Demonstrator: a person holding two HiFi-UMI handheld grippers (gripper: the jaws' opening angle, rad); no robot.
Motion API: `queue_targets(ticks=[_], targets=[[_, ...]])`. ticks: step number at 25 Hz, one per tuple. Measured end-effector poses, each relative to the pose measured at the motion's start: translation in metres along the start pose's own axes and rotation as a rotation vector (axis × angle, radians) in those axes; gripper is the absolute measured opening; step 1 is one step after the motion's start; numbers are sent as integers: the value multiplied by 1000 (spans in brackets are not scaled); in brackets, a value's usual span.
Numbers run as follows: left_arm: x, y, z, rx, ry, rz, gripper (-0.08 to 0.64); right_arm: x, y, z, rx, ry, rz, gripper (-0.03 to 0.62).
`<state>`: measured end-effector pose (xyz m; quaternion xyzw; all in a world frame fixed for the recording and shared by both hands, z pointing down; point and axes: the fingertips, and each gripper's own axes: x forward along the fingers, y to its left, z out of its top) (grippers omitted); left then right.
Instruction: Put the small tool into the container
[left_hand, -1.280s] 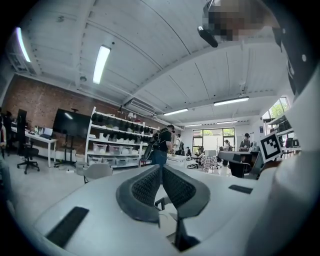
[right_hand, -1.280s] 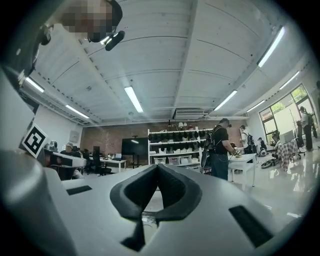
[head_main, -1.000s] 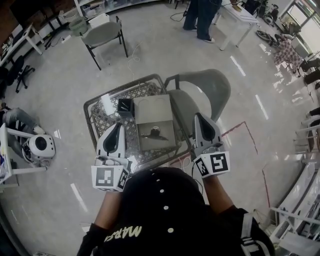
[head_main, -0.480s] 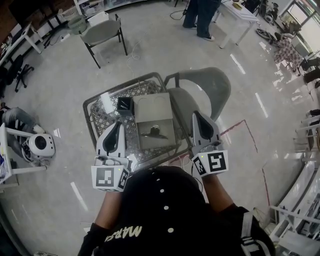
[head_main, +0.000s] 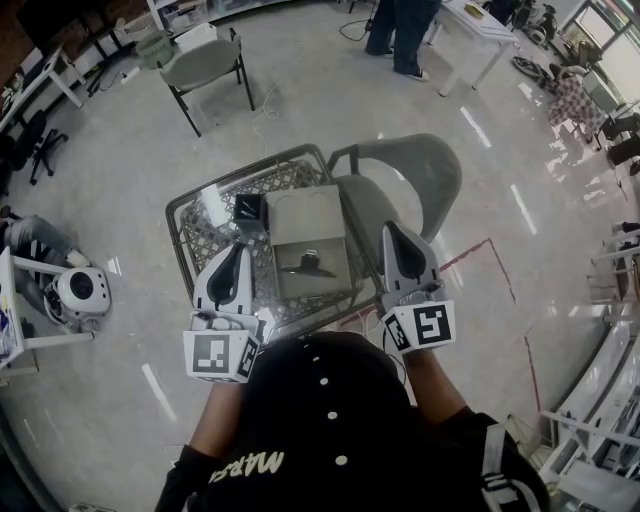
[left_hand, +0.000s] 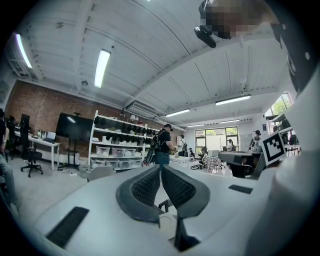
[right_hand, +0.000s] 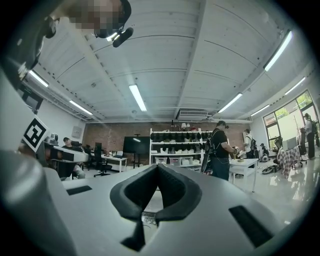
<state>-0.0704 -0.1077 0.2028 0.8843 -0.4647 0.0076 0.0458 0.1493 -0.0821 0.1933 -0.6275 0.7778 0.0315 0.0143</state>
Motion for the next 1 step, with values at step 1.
queue_targets(ticks=[1], targets=[[1, 0, 1, 1, -1, -2, 40, 1, 0, 1, -1, -1, 0, 14]])
